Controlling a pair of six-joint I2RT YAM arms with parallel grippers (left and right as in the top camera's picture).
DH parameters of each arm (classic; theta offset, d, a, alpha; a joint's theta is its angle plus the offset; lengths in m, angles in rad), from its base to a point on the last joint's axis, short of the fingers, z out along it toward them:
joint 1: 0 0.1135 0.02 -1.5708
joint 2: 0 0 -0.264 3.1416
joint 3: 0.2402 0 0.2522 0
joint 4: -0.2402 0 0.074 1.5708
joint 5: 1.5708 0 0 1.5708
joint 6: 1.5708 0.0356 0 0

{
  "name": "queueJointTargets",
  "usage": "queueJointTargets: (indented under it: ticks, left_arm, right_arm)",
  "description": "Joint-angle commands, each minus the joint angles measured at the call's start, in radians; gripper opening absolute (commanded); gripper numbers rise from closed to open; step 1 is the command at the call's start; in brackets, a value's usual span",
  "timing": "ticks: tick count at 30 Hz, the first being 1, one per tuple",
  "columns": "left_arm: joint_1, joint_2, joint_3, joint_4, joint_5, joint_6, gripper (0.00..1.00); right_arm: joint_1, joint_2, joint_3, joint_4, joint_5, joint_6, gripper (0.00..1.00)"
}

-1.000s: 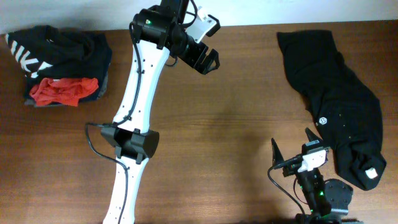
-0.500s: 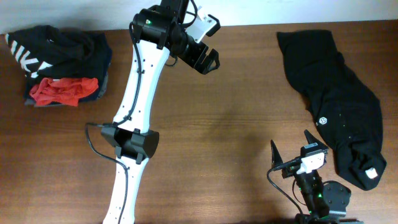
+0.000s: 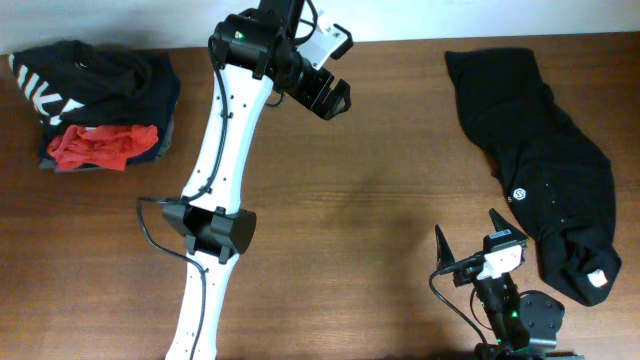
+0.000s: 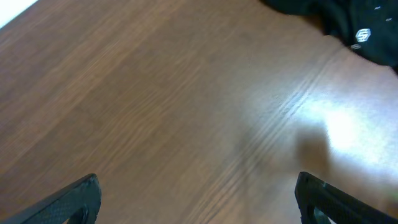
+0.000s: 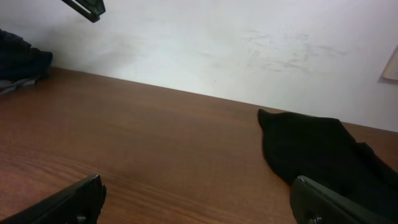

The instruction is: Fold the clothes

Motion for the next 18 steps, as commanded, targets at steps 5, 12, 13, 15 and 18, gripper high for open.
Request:
queueJointTargets:
  ticks: [5, 12, 13, 15, 18]
  left_arm:
    - [-0.082, -0.121, -0.083, 0.181, -0.29, 0.08, 0.99]
    - [-0.103, -0.462, -0.587, 0.55, -0.338, 0.096, 0.99]
    - [-0.096, -0.516, -0.676, 0.603, -0.338, 0.096, 0.99]
    - [-0.083, -0.631, -0.872, 0.719, -0.338, 0.096, 0.99]
    - [-0.057, -0.811, -1.207, 0.897, -0.335, 0.096, 0.99]
  right_arm:
    - [0.01, -0.012, -0.008, -0.003, -0.008, 0.003, 0.99]
    - [0.01, -0.012, -0.008, -0.003, -0.008, 0.003, 0.99]
    - [0.01, -0.012, -0.008, -0.003, -0.008, 0.003, 0.99]
    - [0.01, -0.012, -0.008, -0.003, -0.008, 0.003, 0.99]
    - [0.01, -0.012, -0.008, -0.003, -0.008, 0.003, 0.99]
